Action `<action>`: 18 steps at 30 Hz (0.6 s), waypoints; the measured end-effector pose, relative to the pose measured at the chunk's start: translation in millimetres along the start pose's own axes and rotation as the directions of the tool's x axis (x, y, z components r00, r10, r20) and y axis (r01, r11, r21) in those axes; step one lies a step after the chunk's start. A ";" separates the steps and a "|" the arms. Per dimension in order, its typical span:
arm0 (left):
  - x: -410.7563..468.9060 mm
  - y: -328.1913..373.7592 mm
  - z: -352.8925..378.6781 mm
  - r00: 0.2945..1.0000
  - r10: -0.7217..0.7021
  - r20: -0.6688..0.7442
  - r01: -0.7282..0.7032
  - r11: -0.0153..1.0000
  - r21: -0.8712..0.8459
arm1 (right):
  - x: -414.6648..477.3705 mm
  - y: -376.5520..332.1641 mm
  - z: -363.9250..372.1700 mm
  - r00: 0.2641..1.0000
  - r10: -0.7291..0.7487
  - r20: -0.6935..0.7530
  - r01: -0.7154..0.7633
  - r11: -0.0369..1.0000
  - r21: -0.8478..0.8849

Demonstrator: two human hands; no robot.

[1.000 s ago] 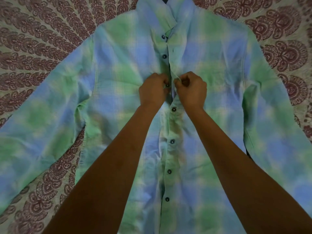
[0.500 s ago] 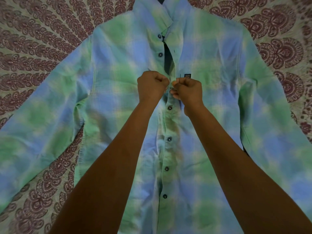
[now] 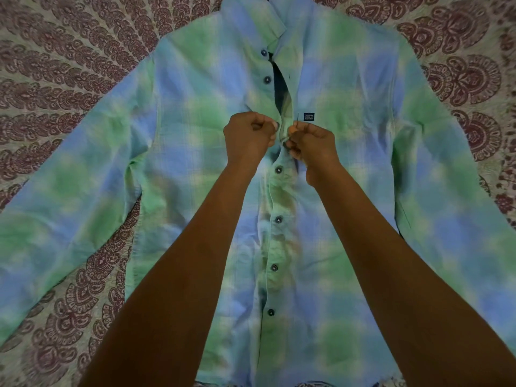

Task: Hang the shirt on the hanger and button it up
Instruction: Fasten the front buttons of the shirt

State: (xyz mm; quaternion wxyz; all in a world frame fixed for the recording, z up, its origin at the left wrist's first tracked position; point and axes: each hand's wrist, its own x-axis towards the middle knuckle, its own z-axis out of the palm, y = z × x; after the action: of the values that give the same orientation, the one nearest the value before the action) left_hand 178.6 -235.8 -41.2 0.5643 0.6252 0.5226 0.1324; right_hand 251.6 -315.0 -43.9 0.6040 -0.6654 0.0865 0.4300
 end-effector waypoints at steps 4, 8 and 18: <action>-2.7 1.4 1.0 1.000 0.016 0.005 -0.016 1.000 0.014 | -0.7 -0.1 0.2 1.000 0.013 0.025 -0.012 0.999 -0.041; 0.2 -3.6 4.4 0.994 0.083 -0.065 -0.072 0.984 0.161 | -1.9 0.6 -1.3 0.999 -0.017 0.035 0.017 1.000 -0.023; -6.5 -1.9 5.7 0.992 0.112 -0.060 -0.103 0.985 0.139 | 5.6 11.2 4.9 0.989 -0.117 -0.090 0.108 0.989 -0.098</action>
State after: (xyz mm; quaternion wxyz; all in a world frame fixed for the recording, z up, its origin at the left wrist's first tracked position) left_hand 179.2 -244.6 -42.0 0.4946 0.6844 0.5149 0.1480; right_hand 245.7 -311.3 -55.3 0.5911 -0.7162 0.0573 0.3665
